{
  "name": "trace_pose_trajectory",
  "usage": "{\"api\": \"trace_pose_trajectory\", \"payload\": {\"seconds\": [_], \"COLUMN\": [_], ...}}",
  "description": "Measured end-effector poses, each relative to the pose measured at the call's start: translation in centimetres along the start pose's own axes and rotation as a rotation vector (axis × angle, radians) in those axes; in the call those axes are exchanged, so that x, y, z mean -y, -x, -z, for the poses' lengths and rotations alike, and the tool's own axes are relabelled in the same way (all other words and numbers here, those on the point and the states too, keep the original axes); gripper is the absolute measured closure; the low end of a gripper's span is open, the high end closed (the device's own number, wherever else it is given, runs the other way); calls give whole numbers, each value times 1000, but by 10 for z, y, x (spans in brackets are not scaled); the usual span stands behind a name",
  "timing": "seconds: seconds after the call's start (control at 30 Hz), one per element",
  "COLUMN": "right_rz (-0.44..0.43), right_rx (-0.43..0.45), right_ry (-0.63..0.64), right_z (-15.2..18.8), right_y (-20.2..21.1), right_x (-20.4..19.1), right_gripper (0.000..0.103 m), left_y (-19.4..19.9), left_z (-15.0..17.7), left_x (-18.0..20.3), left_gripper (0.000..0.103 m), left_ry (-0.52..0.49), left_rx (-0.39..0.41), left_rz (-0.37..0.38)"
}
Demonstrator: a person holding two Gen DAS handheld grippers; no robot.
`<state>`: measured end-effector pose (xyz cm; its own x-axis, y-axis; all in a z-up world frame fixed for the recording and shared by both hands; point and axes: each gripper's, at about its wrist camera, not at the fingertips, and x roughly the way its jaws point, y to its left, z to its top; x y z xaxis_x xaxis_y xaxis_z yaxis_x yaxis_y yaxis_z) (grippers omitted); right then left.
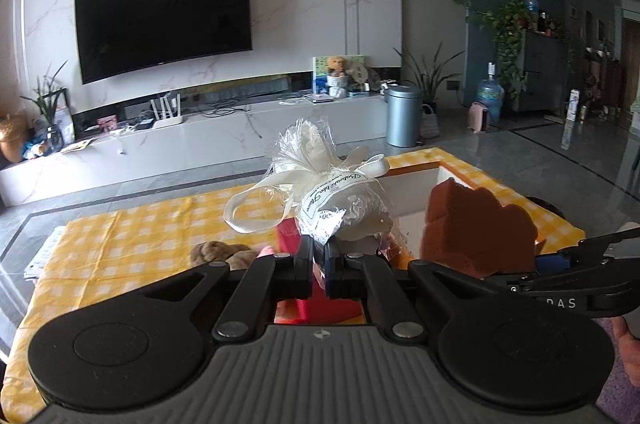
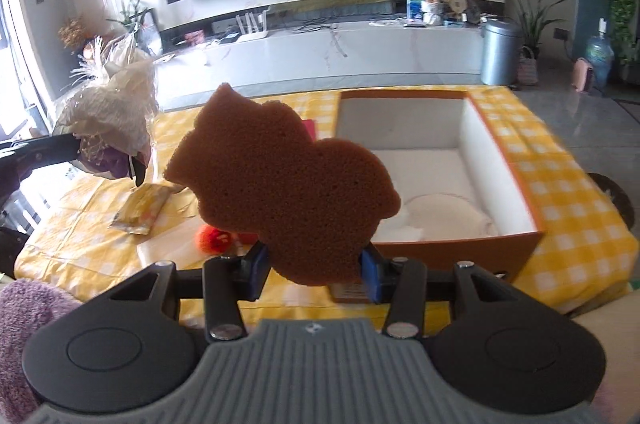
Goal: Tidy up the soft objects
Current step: 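Lift the brown sponge with the right tool while the left tool grasps the plastic-wrapped bundle, then carry sponge and bundle over the orange box and open both tools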
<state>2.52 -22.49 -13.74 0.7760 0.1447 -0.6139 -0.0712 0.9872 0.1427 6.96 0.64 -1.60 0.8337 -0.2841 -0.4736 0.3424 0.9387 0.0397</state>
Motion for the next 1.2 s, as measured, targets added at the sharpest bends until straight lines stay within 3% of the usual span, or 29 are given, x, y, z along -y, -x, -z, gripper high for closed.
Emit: {"api": "trace_pose_trajectory", "payload": {"seconds": [0.17, 0.33, 0.53, 0.93, 1.2], "right_rz": [52, 111, 155, 150, 182], "right_rx": [30, 40, 13, -206, -294], "right_ry": [-27, -25, -28, -49, 42], "right_z": [-9, -22, -35, -41, -33], "right_y": [10, 7, -13, -99, -133], "right_x": [32, 62, 93, 119, 117], "right_gripper": [57, 57, 57, 57, 56], "left_y": [-24, -51, -95, -166, -178], "left_z": [-19, -30, -35, -6, 19], "left_x": [32, 61, 81, 97, 108], "left_gripper": [98, 98, 98, 98, 98], "left_ry": [-49, -112, -137, -225, -352], "left_rx": [1, -5, -81, -283, -336], "left_rz": [109, 167, 211, 194, 174]}}
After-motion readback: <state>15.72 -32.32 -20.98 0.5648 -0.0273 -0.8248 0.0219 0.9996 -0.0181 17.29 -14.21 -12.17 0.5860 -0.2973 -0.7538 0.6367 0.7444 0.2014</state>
